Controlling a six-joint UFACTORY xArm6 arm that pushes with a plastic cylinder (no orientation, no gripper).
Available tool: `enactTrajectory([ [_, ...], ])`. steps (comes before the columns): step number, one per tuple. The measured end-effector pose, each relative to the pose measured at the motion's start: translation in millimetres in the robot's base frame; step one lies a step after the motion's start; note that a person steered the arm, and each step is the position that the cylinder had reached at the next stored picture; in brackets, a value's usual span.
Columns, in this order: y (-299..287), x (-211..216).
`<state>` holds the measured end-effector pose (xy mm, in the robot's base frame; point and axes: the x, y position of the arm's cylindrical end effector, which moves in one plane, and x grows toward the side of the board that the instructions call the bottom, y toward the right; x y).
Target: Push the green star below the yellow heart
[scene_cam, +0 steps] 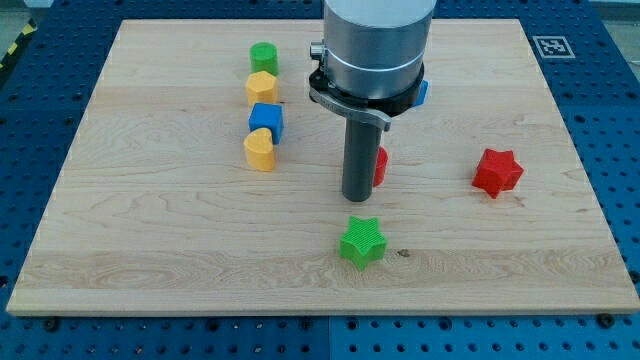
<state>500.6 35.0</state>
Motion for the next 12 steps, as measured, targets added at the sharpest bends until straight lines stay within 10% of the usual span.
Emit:
enactTrajectory([
  [12,0,75],
])
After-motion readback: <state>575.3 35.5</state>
